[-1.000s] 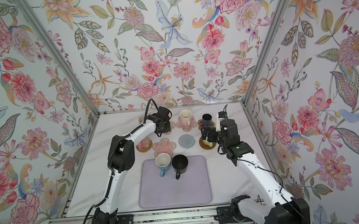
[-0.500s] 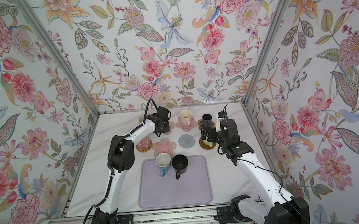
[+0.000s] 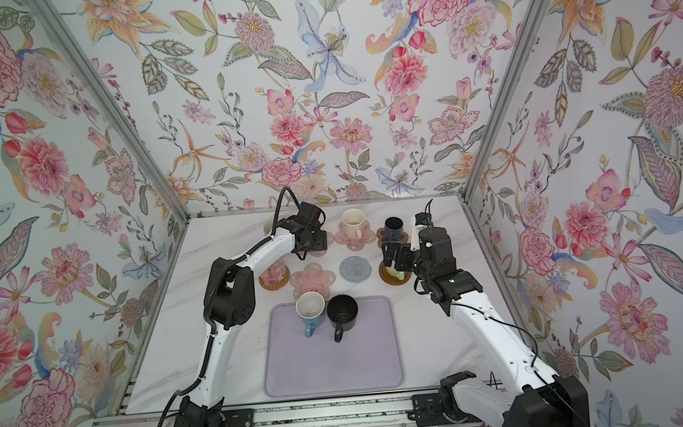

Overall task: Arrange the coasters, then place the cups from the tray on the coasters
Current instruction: 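Open and withdraw the left gripper while the right gripper moves to the tray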

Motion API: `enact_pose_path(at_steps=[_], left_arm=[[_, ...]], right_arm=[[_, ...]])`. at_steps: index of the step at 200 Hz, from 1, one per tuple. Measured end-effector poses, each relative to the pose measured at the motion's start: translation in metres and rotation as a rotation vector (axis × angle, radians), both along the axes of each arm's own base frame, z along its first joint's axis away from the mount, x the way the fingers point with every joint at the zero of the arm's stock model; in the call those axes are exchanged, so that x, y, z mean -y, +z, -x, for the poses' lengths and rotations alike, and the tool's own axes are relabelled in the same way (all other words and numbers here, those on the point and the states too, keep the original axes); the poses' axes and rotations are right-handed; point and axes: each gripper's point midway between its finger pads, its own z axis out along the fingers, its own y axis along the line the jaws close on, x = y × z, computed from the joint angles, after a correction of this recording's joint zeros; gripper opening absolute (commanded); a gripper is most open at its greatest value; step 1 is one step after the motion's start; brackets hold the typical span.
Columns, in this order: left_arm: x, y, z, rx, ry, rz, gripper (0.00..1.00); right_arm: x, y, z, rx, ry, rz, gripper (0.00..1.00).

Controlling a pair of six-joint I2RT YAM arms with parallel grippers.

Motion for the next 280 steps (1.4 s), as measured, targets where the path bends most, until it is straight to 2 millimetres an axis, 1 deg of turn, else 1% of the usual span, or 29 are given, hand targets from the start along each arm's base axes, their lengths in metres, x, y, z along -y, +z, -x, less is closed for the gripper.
enact_pose_path(at_steps=[5, 19, 32, 34, 38, 46, 47, 51, 56, 59, 69, 77, 82, 85, 88, 91, 94, 99, 102, 109, 117, 130, 134, 150, 170, 185, 211, 260, 280], left_arm=[[0.001, 0.006, 0.0, 0.009, -0.004, 0.004, 0.98], [0.002, 0.029, 0.0, 0.042, -0.017, 0.018, 0.99], [0.005, 0.062, 0.002, 0.093, -0.034, 0.032, 0.99], [0.005, 0.071, 0.002, 0.11, -0.034, 0.036, 0.99], [0.006, 0.082, 0.003, 0.127, -0.039, 0.042, 0.99], [0.005, 0.111, 0.006, 0.176, -0.043, 0.056, 0.99], [0.005, 0.118, 0.007, 0.187, -0.045, 0.059, 0.99], [0.005, 0.131, 0.009, 0.212, -0.049, 0.064, 0.99], [0.003, 0.153, 0.014, 0.255, -0.052, 0.074, 0.99], [0.002, 0.163, 0.017, 0.274, -0.052, 0.078, 0.99], [-0.004, 0.203, 0.036, 0.352, -0.06, 0.096, 0.99], [-0.012, 0.227, 0.053, 0.404, -0.063, 0.113, 0.99], [-0.02, 0.242, 0.067, 0.439, -0.06, 0.125, 0.99], [-0.023, 0.245, 0.074, 0.452, -0.059, 0.13, 0.99], [-0.028, 0.255, 0.085, 0.475, -0.06, 0.143, 0.99], [-0.031, 0.257, 0.092, 0.489, -0.06, 0.149, 0.99], [-0.037, 0.262, 0.104, 0.5, -0.061, 0.159, 0.99], [-0.044, 0.264, 0.117, 0.519, -0.06, 0.169, 0.99], [-0.051, 0.268, 0.128, 0.536, -0.059, 0.181, 0.99], [-0.065, 0.269, 0.148, 0.565, -0.053, 0.202, 0.99], [-0.081, 0.263, 0.168, 0.583, -0.037, 0.21, 0.99], [-0.106, 0.248, 0.199, 0.601, -0.01, 0.22, 0.99], [-0.113, 0.24, 0.207, 0.598, -0.001, 0.215, 0.99], [-0.136, 0.22, 0.231, 0.607, 0.04, 0.212, 0.99], [-0.159, 0.198, 0.251, 0.619, 0.093, 0.203, 0.99], [-0.172, 0.186, 0.259, 0.623, 0.135, 0.198, 0.99], [-0.182, 0.173, 0.265, 0.626, 0.17, 0.189, 0.99], [-0.188, 0.174, 0.263, 0.646, 0.211, 0.177, 0.99], [-0.189, 0.172, 0.263, 0.659, 0.22, 0.188, 0.99]], right_arm=[[0.0, 0.0, 0.0, 0.0, 0.0, 0.0, 0.99], [0.0, 0.0, 0.0, 0.0, 0.0, 0.0, 0.99], [0.0, 0.0, 0.0, 0.0, 0.0, 0.0, 0.99], [0.0, 0.0, 0.0, 0.0, 0.0, 0.0, 0.99], [0.0, 0.0, 0.0, 0.0, 0.0, 0.0, 0.99], [0.0, 0.0, 0.0, 0.0, 0.0, 0.0, 0.99], [0.0, 0.0, 0.0, -0.001, 0.0, 0.0, 0.99], [0.0, 0.0, 0.0, -0.001, -0.001, -0.001, 0.99], [0.0, 0.0, 0.0, -0.001, -0.001, -0.002, 0.99], [0.0, 0.0, 0.0, -0.001, -0.001, -0.002, 0.99], [0.0, -0.001, 0.0, -0.004, -0.002, -0.003, 0.99], [0.0, -0.002, -0.001, -0.008, -0.004, -0.004, 0.99], [0.0, -0.003, -0.001, -0.011, -0.004, -0.004, 0.99], [0.0, -0.003, -0.001, -0.013, -0.005, -0.006, 0.99], [0.0, -0.004, -0.001, -0.015, -0.005, -0.005, 0.99], [0.0, -0.005, -0.002, -0.018, -0.005, -0.005, 0.99], [-0.001, -0.005, -0.002, -0.019, -0.005, -0.005, 0.99], [-0.001, -0.007, -0.002, -0.025, -0.006, -0.005, 0.99], [-0.001, -0.007, -0.002, -0.027, -0.006, -0.006, 0.99], [-0.001, -0.009, -0.002, -0.034, -0.008, -0.006, 0.99], [0.0, -0.011, -0.001, -0.043, -0.009, -0.005, 0.99], [-0.001, -0.013, 0.0, -0.052, -0.009, -0.006, 0.99], [-0.001, -0.013, 0.0, -0.055, -0.01, -0.006, 0.99], [-0.002, -0.015, 0.0, -0.064, -0.01, -0.008, 0.99], [-0.006, -0.017, -0.001, -0.076, -0.004, -0.008, 0.99], [-0.012, -0.019, -0.003, -0.087, 0.007, -0.005, 0.99], [-0.026, -0.018, -0.002, -0.096, 0.034, 0.006, 0.99], [-0.043, -0.027, 0.011, -0.136, 0.064, 0.032, 0.99], [-0.056, -0.033, 0.022, -0.162, 0.087, 0.046, 0.99]])
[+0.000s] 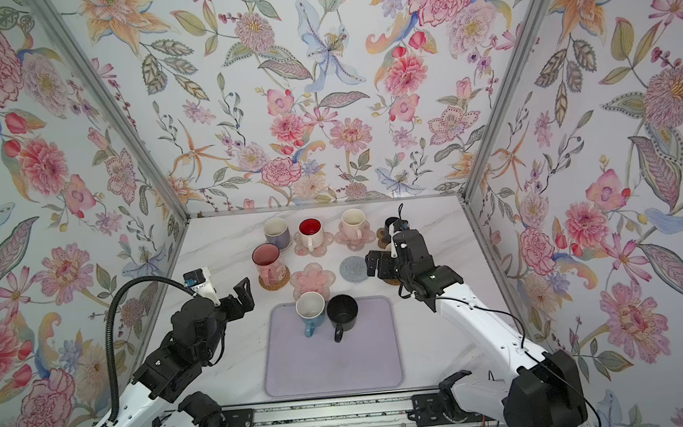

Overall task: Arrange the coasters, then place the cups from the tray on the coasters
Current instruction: 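Open and withdraw the left gripper while the right gripper moves to the tray, then lower the right gripper onto the black mug's rim and close it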

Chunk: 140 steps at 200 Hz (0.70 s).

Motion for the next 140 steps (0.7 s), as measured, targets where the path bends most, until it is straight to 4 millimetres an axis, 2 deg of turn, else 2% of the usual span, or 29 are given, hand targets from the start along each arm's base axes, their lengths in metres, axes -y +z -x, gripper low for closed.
enact_pose_path(at_steps=[21, 63, 140], left_arm=[[-0.001, -0.007, 0.0, -0.001, 0.011, 0.006, 0.99], [-0.005, -0.011, -0.003, -0.005, 0.034, -0.005, 0.99], [-0.005, -0.009, -0.003, 0.001, 0.041, 0.016, 0.99]], right_arm=[[-0.015, -0.007, 0.015, -0.03, 0.025, 0.016, 0.99], [-0.057, -0.017, 0.062, -0.079, 0.117, 0.045, 0.99], [-0.081, -0.045, 0.129, -0.144, 0.17, 0.137, 0.99]])
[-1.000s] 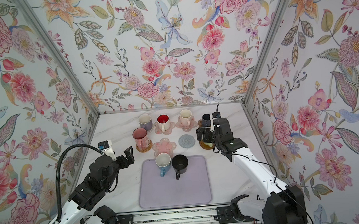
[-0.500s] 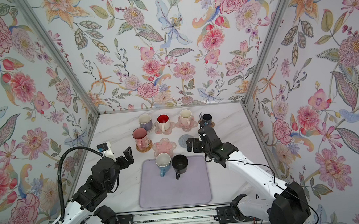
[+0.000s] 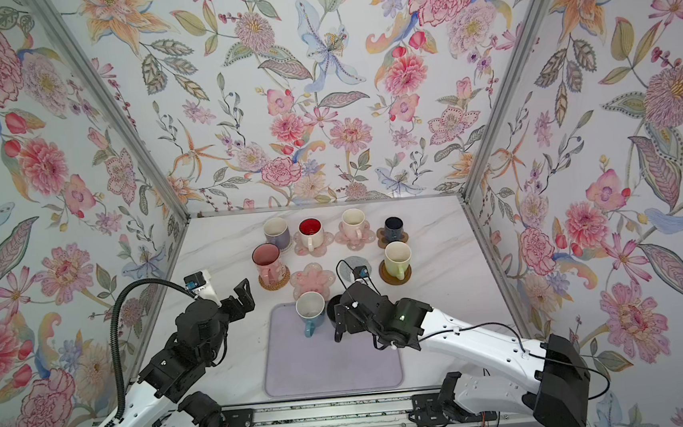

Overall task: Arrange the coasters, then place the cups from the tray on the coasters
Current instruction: 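Lower the right gripper onto the black mug's rim and close it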

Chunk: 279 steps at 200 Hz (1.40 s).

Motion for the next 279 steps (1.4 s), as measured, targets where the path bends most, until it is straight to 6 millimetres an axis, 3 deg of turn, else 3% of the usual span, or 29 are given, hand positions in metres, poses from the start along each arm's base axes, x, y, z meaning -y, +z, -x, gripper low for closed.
enact_pose_path(at_steps=[43, 93, 206, 245, 279], left_arm=[[-0.001, 0.005, 0.002, 0.016, 0.003, 0.02, 0.99], [-0.003, 0.007, 0.005, 0.026, 0.011, 0.053, 0.99], [-0.008, 0.005, 0.008, 0.021, 0.033, 0.062, 0.99], [-0.009, 0.005, 0.01, 0.026, 0.034, 0.069, 0.99], [-0.01, 0.002, 0.01, 0.019, 0.036, 0.071, 0.99]], right_arm=[[-0.011, -0.025, 0.017, -0.043, 0.036, 0.082, 0.99], [-0.012, -0.052, 0.02, -0.084, 0.041, 0.168, 0.99], [-0.008, -0.07, 0.01, -0.098, 0.006, 0.239, 0.97], [0.002, -0.076, 0.01, -0.108, -0.003, 0.252, 0.89], [-0.002, -0.081, 0.012, -0.117, 0.025, 0.22, 0.71]])
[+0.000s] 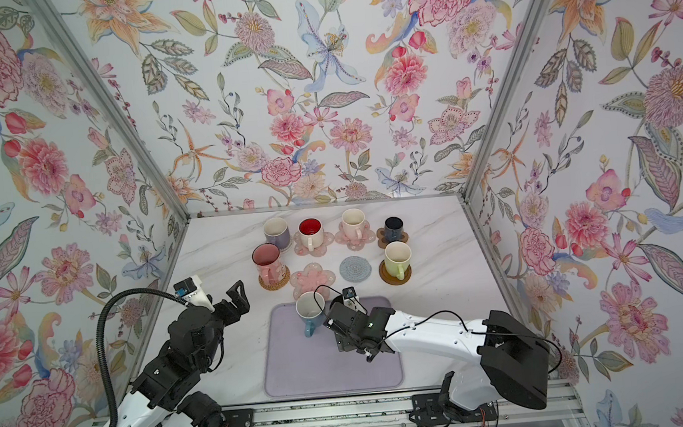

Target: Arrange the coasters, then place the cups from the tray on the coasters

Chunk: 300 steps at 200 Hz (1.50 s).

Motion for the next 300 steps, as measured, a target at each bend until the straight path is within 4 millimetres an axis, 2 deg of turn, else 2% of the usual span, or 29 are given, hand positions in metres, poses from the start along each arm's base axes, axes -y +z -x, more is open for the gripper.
enact_pose_path(at_steps=[54, 112, 163, 222, 300], left_arm=[[-0.001, -0.001, 0.001, -0.004, 0.003, 0.007, 0.99], [-0.001, -0.001, 0.001, -0.004, 0.005, 0.015, 0.99], [-0.001, -0.01, 0.002, -0.018, 0.009, 0.016, 0.99], [-0.004, -0.021, 0.006, -0.029, 0.016, 0.027, 0.99], [-0.006, -0.027, 0.008, -0.033, 0.018, 0.031, 0.99]], right_arm=[[-0.013, -0.003, -0.001, -0.016, 0.027, -0.045, 0.46], [-0.01, -0.005, -0.005, -0.016, 0.033, -0.036, 0.22], [-0.007, -0.004, -0.004, -0.013, 0.054, -0.021, 0.0], [0.014, 0.009, -0.007, -0.012, 0.042, 0.004, 0.0], [0.046, 0.04, -0.059, 0.061, -0.074, -0.021, 0.0]])
